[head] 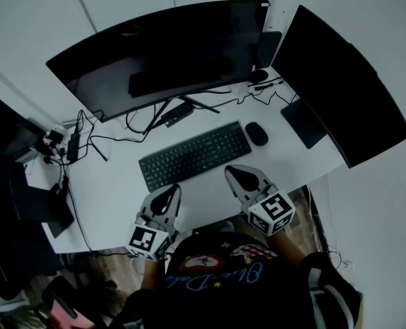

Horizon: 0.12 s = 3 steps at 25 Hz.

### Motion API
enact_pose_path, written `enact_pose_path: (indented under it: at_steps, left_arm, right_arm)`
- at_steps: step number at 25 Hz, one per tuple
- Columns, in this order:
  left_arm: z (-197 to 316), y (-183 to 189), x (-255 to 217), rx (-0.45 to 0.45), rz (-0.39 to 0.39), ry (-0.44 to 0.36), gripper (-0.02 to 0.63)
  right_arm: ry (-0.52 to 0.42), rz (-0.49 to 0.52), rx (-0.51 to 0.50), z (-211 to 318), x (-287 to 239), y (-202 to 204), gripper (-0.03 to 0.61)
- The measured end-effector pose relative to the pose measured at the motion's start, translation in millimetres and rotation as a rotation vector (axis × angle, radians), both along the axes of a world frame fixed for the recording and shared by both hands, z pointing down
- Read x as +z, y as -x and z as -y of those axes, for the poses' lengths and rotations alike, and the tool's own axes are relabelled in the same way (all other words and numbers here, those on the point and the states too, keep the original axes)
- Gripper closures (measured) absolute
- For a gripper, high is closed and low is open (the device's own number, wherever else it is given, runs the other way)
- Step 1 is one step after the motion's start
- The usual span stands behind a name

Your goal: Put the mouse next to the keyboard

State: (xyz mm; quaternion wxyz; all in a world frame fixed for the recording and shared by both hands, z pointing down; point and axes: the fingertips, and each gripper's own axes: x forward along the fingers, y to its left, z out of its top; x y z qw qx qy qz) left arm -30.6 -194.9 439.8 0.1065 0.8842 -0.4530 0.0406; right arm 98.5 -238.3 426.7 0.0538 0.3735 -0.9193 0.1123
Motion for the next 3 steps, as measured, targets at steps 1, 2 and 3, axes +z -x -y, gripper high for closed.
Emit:
enact_pose_path:
  at_steps: [1,2,3]
  left_arm:
    - [0.5,-0.1,0.3,0.002,0.003,-0.003,0.609]
    - [1.0,0.1,0.8,0.003,0.005,-0.006,0.609]
    - [1.5,0.3,1.4,0.004,0.008,-0.008,0.609]
  right_arm:
    - [0.000,0.000,0.000,0.2,0.1,-0.3,0.580]
    - [0.001,-0.001,0.000,0.3,0.3,-0.4,0.580]
    - [0.002,-0.001,0.001,0.5,0.6,-0.6,0.580]
